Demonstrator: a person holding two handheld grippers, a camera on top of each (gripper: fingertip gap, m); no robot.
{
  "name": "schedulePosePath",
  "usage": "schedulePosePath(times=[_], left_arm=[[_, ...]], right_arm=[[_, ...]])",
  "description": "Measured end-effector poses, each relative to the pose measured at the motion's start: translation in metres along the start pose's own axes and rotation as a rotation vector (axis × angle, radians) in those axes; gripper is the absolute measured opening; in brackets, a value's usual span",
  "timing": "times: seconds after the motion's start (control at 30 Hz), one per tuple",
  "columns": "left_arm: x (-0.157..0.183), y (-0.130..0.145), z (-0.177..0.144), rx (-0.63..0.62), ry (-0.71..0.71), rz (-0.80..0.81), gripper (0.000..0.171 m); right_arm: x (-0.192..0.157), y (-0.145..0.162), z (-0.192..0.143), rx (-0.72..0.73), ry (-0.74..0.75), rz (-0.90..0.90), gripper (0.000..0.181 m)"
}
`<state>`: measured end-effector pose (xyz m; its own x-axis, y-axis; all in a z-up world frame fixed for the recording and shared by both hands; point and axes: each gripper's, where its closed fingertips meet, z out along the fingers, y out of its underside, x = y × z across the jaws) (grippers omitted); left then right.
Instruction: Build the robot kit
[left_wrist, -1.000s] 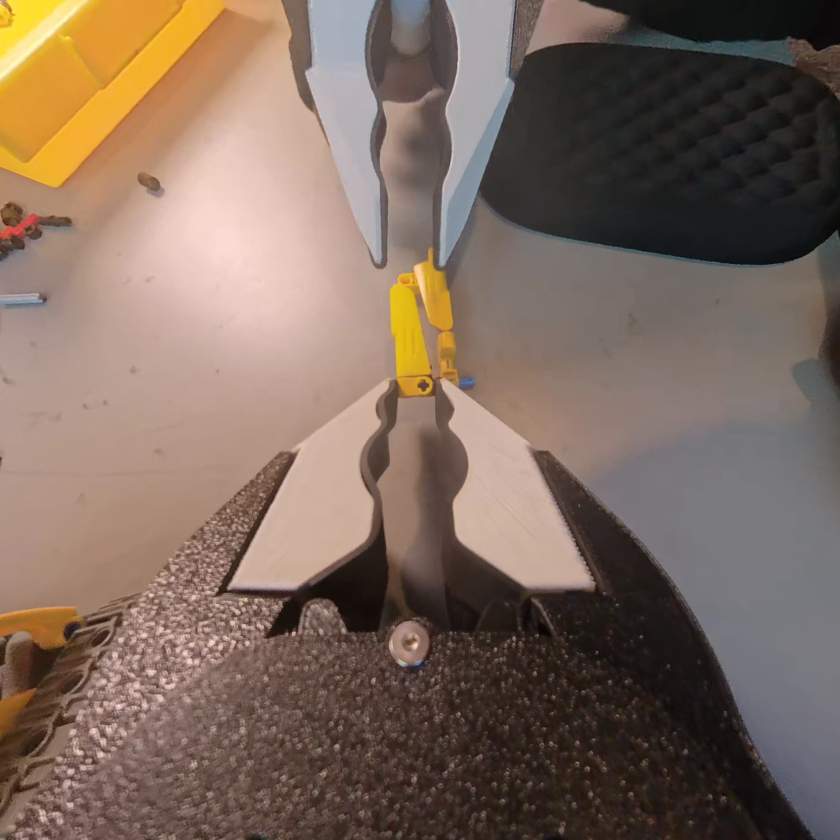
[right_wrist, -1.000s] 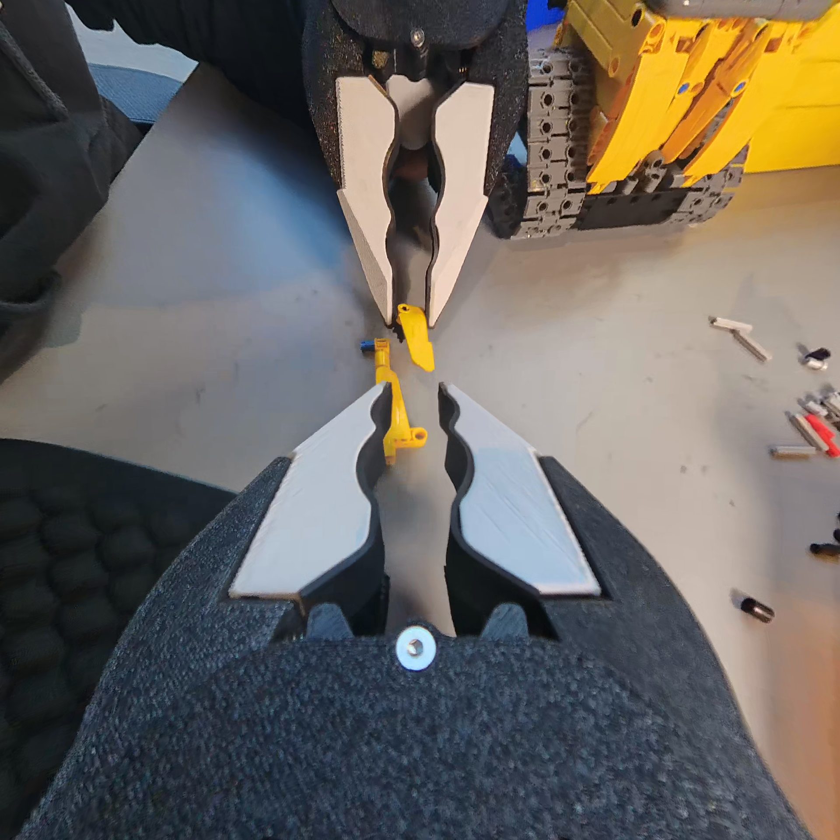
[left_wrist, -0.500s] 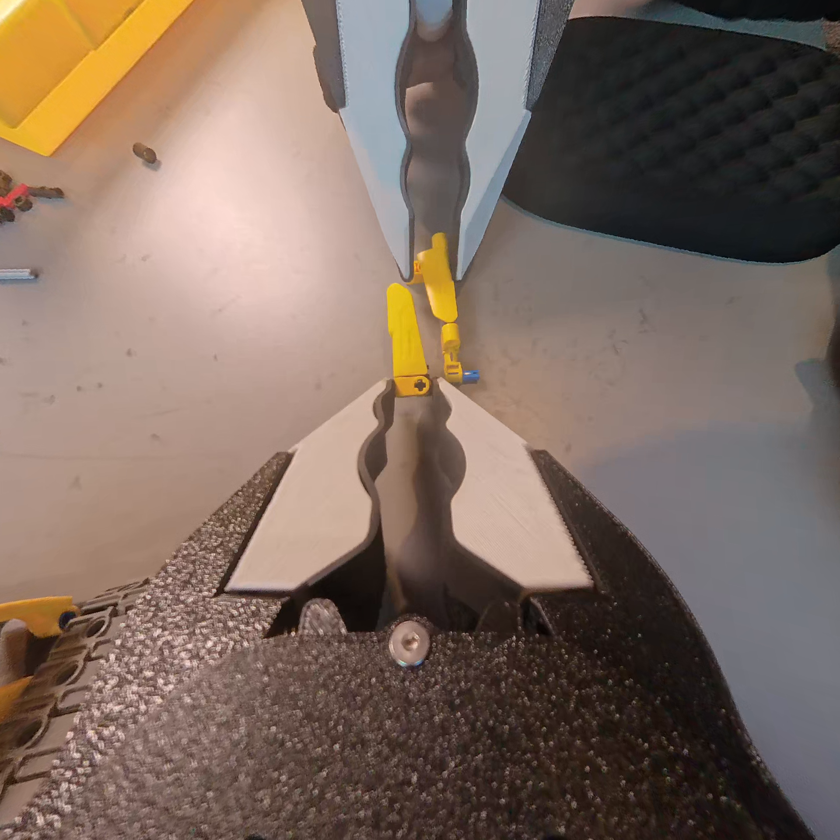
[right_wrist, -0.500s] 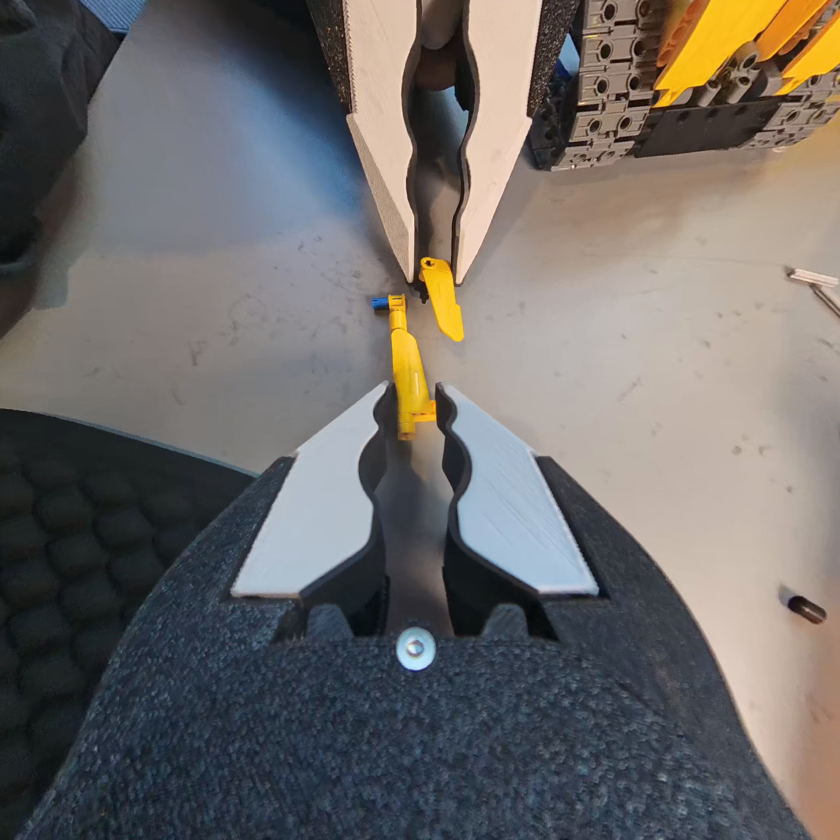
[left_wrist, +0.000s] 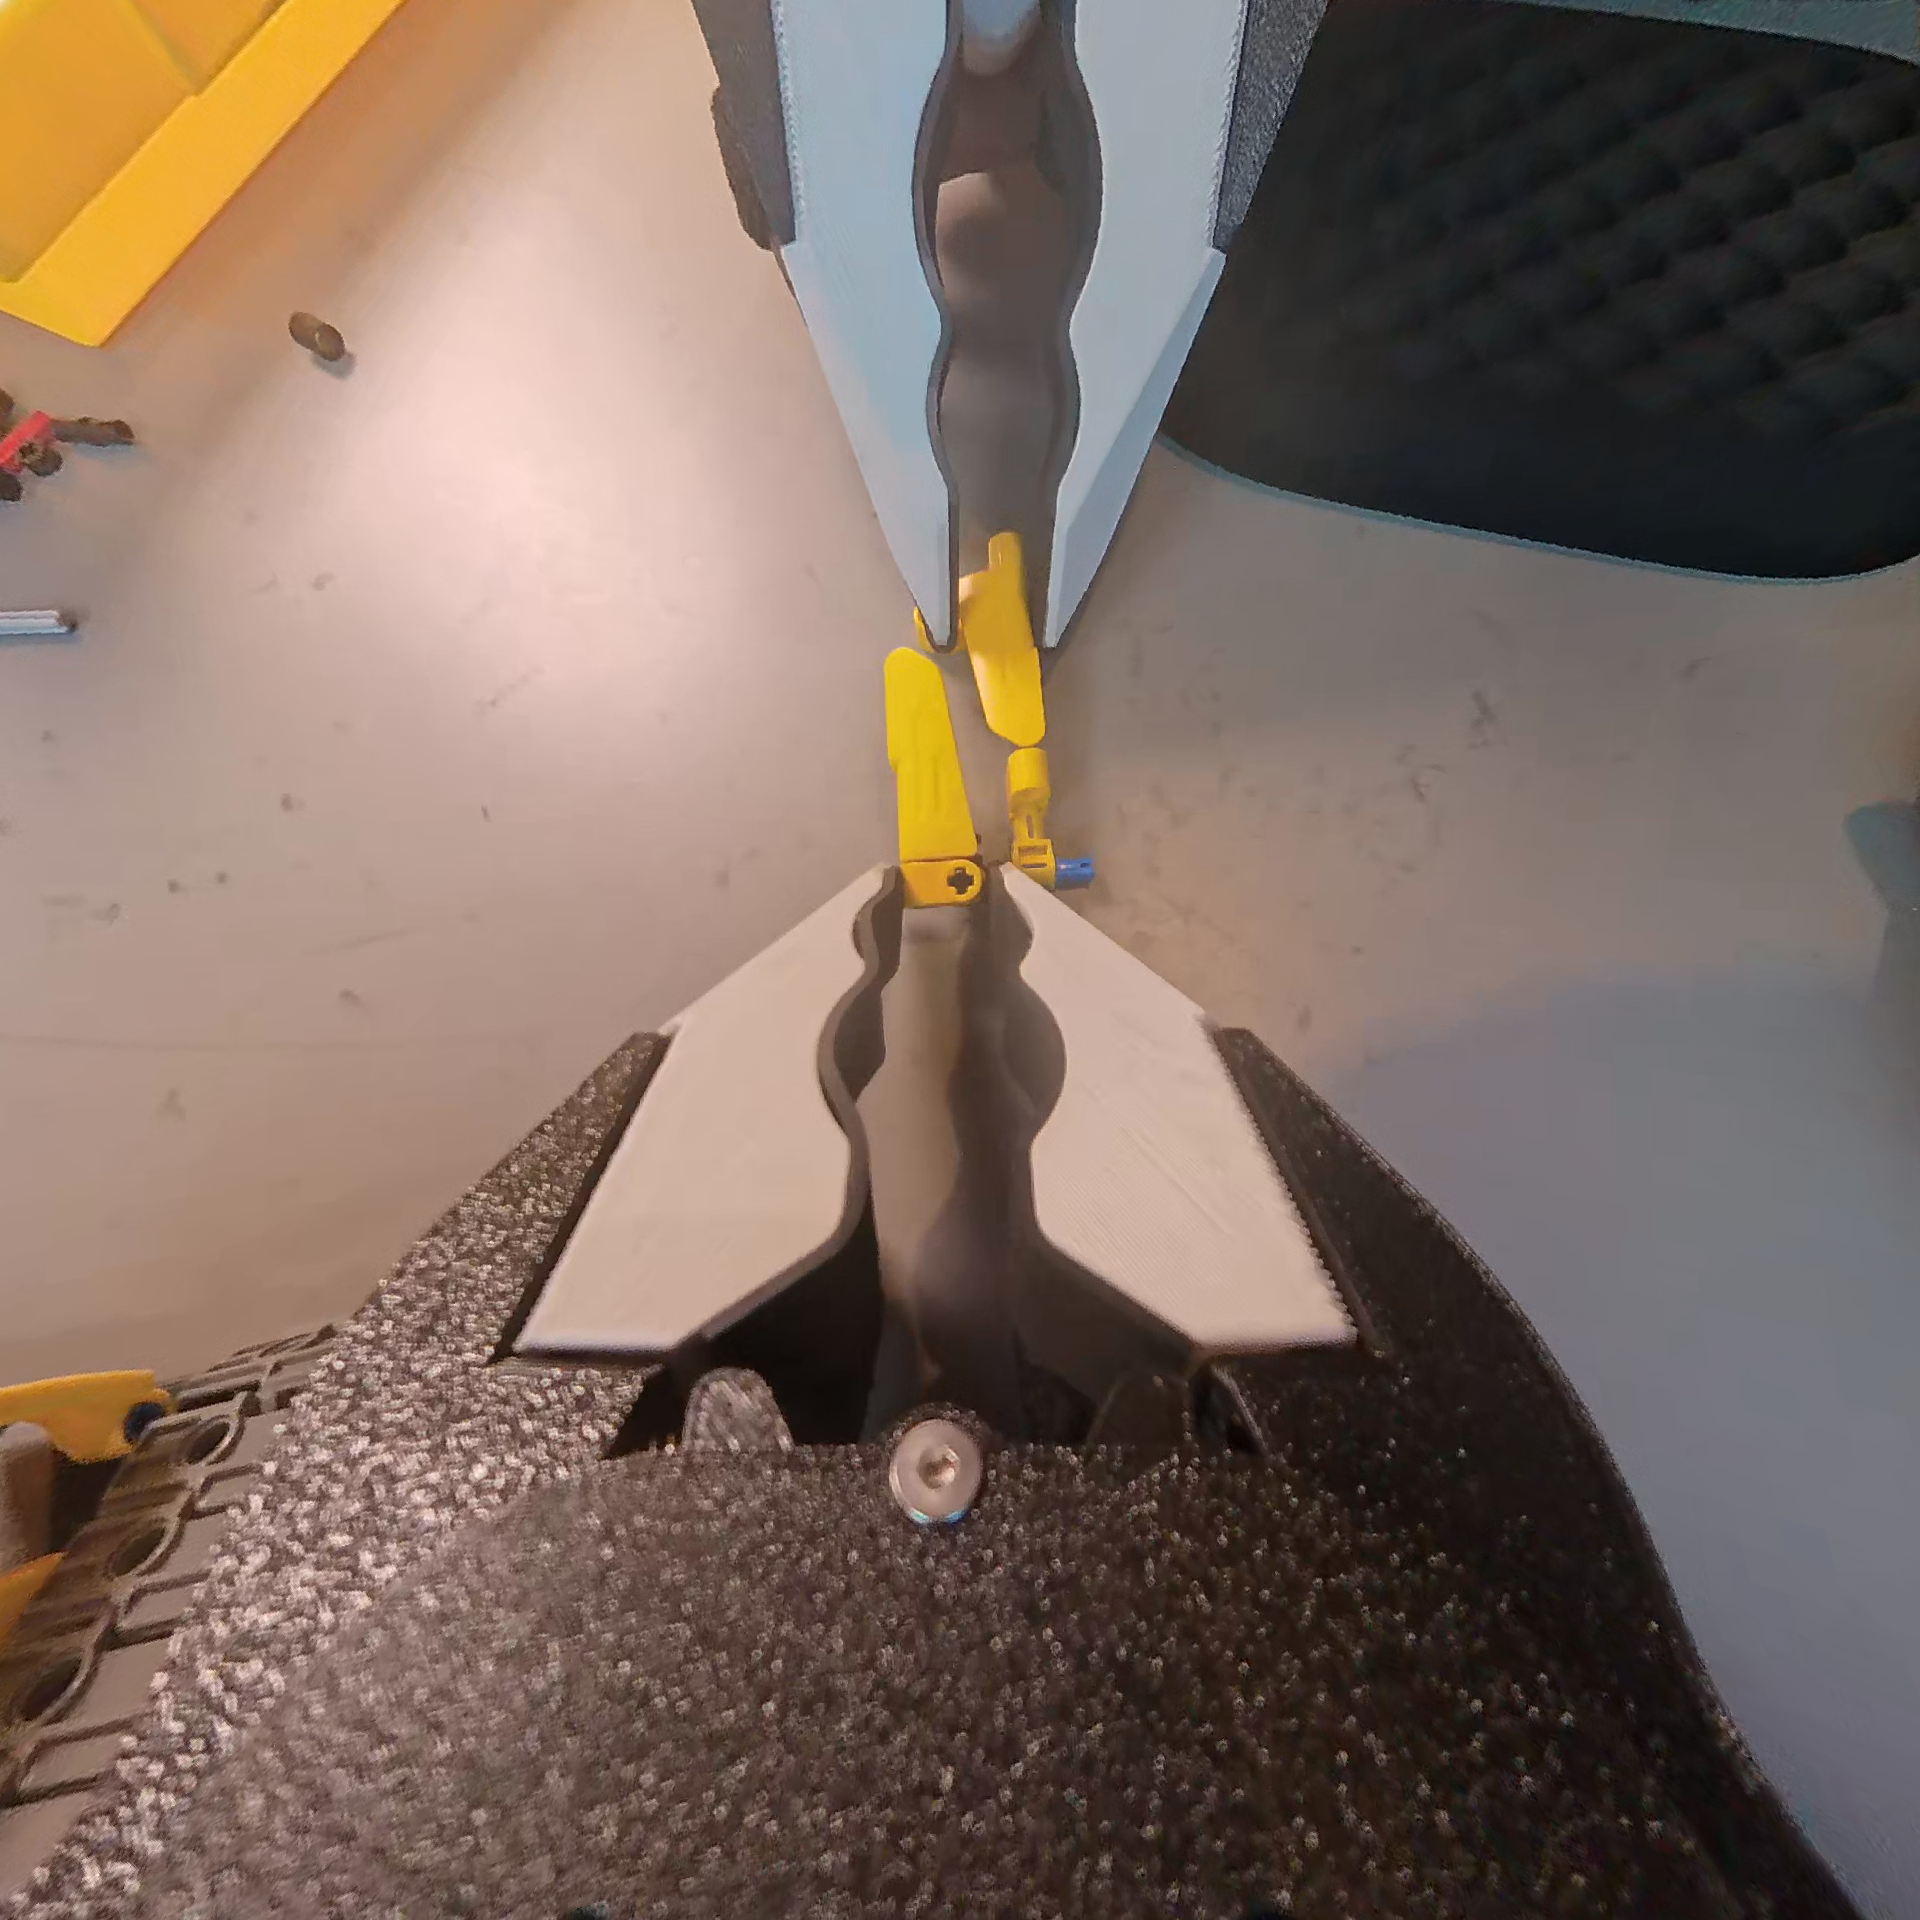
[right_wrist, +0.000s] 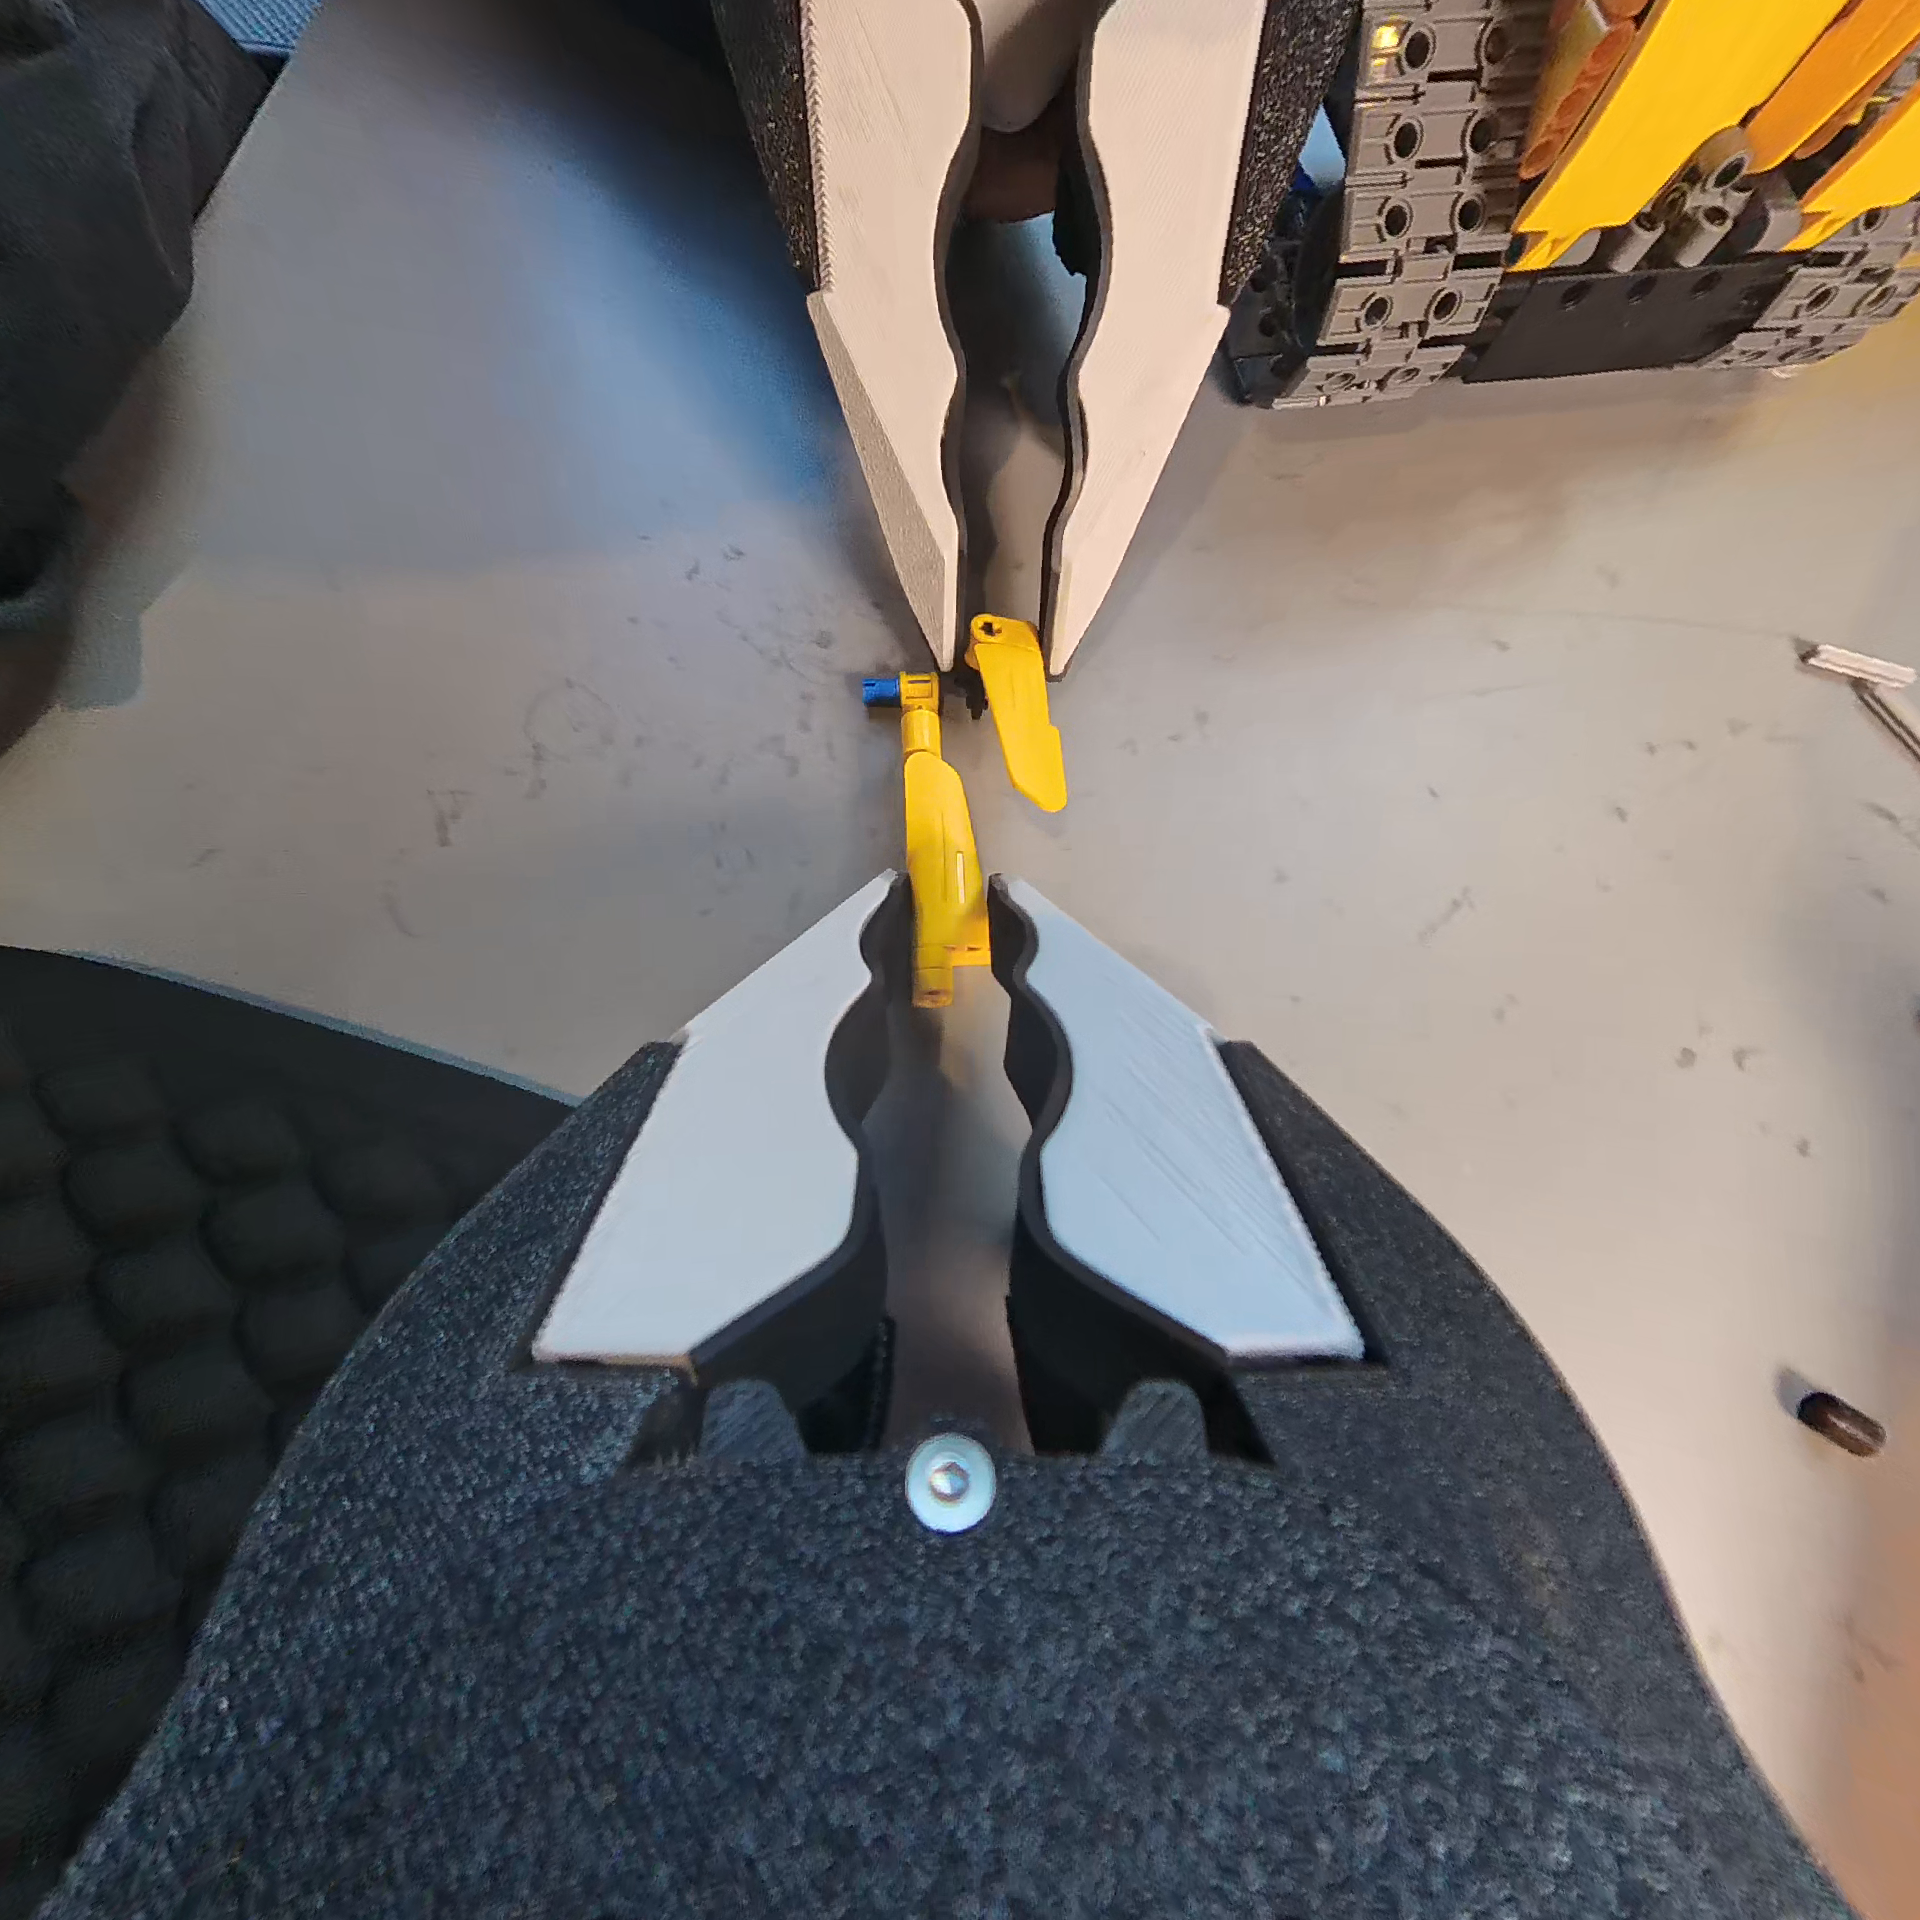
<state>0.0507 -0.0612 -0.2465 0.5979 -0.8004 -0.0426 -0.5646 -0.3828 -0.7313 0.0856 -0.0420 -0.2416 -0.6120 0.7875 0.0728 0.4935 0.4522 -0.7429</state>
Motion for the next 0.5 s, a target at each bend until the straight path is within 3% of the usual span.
schedulePosePath(times=[0.5], left_arm=[[-0.0018,-0.0092,-0.0093,0.075,0.043,-0.064,0.015]], right_arm=[[-0.0015,-0.0005,-0.0006,0.009,-0.009,-0.003,0.018]])
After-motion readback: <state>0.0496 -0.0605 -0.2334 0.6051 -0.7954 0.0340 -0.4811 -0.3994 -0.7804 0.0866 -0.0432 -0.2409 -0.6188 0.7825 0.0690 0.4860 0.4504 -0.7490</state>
